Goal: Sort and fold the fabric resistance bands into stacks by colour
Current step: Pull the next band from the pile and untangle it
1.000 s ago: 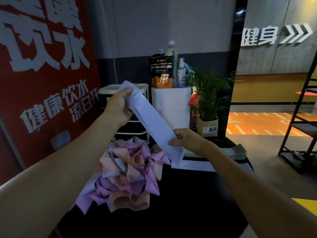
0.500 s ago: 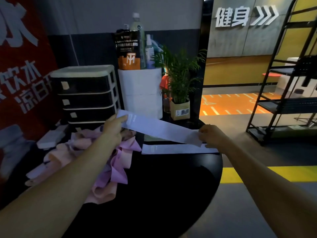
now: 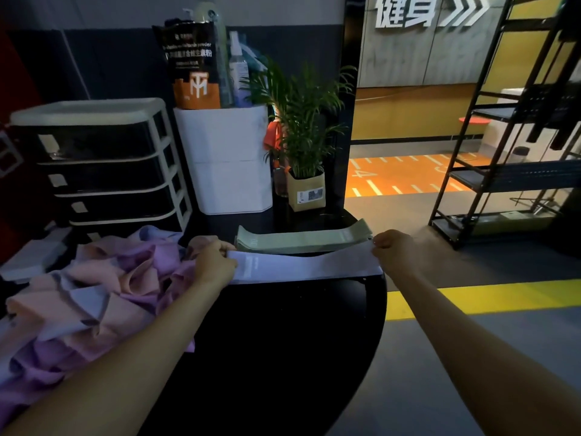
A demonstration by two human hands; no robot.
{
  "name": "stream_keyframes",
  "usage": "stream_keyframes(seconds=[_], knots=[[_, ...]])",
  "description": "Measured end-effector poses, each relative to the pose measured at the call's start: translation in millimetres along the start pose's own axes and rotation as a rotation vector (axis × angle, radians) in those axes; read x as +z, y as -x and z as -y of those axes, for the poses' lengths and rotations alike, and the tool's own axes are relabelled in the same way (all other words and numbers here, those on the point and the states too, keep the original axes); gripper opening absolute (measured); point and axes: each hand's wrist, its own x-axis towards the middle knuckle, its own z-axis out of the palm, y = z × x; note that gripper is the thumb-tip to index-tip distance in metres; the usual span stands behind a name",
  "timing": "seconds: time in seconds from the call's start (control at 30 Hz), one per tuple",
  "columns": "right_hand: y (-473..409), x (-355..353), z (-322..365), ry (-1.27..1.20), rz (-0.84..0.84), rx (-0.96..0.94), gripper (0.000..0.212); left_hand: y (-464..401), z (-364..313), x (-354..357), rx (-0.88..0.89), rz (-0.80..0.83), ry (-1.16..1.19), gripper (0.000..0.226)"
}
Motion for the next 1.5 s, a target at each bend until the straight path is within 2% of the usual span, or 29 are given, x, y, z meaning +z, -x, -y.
stream_keyframes(seconds=[0.23, 0.4, 0.5, 0.57, 0.63, 0.77, 1.03, 1.5], knots=[[2.5, 12.5, -12.3, 0.109, -0.016, -0.04, 0.021, 0.6, 14.9, 3.1, 0.06, 0.031, -0.152, 0.033], [6.2, 17.1, -10.2, 0.26, -0.025, -0.088, 0.025, 9.4, 19.7, 0.3, 0.24, 0.085, -0.272, 0.042], [21.9, 25.6, 2.8, 0.289, -0.022, -0.19, 0.03, 23.3, 18.9, 0.4, 0.343, 0.06, -0.28, 0.04], [37.6, 36.2, 10.6, 0.274, 0.08, -0.318, 0.028, 34.6, 22.1, 3.3, 0.379, 0.019, -0.294, 0.037], [53.9, 48.7, 14.7, 0.252, 0.19, -0.425, 0.029, 43.9, 27.3, 7.2, 0.367, -0.022, -0.288, 0.038], [67.5, 64.5, 12.4, 0.288, 0.227, -0.52, 0.029, 48.5, 32.8, 11.2, 0.319, -0.067, -0.273, 0.043], [71.3, 64.8, 11.8, 0.38, 0.226, -0.531, 0.026, 47.0, 36.2, 10.9, 0.28, -0.08, -0.25, 0.031], [73.3, 66.3, 11.0, 0.408, 0.18, -0.519, 0.026, 51.4, 35.5, 10.3, 0.29, -0.082, -0.246, 0.035]])
